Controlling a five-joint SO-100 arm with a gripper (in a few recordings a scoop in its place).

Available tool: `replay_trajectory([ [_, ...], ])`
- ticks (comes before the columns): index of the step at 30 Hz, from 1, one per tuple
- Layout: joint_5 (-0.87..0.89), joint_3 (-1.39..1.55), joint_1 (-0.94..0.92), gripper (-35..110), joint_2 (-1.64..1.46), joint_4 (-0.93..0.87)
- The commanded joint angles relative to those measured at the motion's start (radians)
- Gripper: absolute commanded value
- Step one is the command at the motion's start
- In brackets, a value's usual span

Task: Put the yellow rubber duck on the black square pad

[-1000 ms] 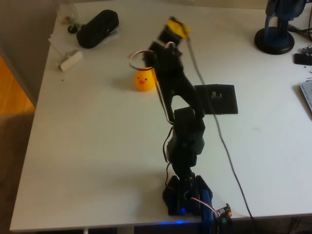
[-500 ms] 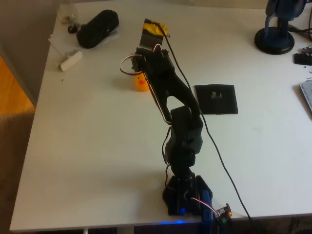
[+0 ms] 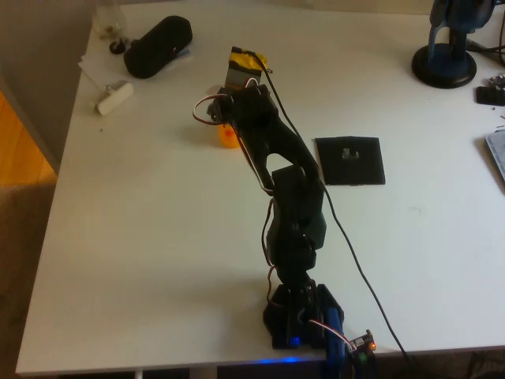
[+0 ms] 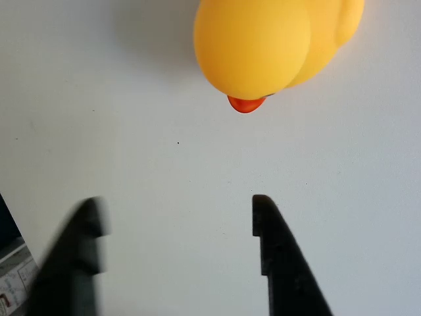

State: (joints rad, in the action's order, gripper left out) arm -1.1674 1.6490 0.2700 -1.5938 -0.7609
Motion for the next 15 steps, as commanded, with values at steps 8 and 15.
replay_trajectory([
  [8, -0.026, -0.009, -0.089, 34, 0.078, 0.002],
  [15, -0.023, -0.009, -0.129, 34, 0.075, -0.003],
])
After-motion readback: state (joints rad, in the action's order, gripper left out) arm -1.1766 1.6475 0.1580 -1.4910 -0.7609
